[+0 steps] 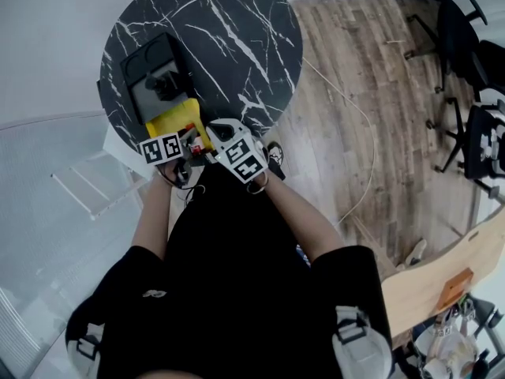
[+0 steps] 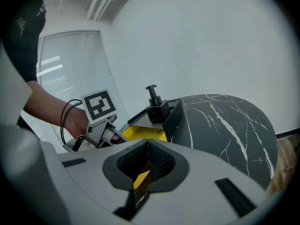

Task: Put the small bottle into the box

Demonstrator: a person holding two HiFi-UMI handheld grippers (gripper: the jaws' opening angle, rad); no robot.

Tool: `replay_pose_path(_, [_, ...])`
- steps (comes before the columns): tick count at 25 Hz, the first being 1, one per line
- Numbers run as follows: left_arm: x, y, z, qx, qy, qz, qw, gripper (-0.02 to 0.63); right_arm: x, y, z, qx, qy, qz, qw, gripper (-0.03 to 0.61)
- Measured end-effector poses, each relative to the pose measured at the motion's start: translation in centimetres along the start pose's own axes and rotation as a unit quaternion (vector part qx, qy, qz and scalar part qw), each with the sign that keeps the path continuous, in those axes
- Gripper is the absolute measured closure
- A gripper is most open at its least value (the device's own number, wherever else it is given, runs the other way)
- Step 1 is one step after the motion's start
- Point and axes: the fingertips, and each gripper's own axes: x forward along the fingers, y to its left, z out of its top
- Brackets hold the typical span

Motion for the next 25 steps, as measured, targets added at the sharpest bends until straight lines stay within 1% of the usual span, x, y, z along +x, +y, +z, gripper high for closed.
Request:
replay_pose_path(5, [-0.4, -0.2, -0.3, 0.004, 0.0, 0.005, 1.0, 0.472, -0.1, 0.3, 0.2, -0.004, -0.003, 0.007, 1.0, 0.581])
replay_pose_path(11, [-1.4, -0.4, -1.0, -0.01, -0.016, 0.015, 0.9997, 0.472, -0.5, 1.1, 0.3, -0.018, -0.003, 0.027, 0.999, 0.581])
replay_pose_path(15, [-3.0, -0.6, -1.5, -0.022, -0.045, 0.031, 0.9983, 0.472, -1.2, 1.7, 0.1, -0.032, 0.0, 0.043, 0.999, 0.581])
replay_pose_path(18, [-4.4, -1.0, -1.8, -0.025, -0.076, 0.046, 0.9957, 0.472, -1.6, 2.1, 0.0, -0.046, -0.001, 0.055, 0.997, 0.581])
replay_pose_path(23, [-7.1, -1.7, -2.2, -0.013, -0.12, 0.079, 0.9896, 0.478, -2.0, 3.6, 0.7, -0.065, -0.006, 0.077, 0.995, 0.581])
replay_pose_path(25, [-8.4, -1.7, -2.2, -0.007, -0.136, 0.095, 0.9862, 0.513, -2.1, 4.3, 1.3, -0.068, -0.013, 0.084, 0.994, 0.581])
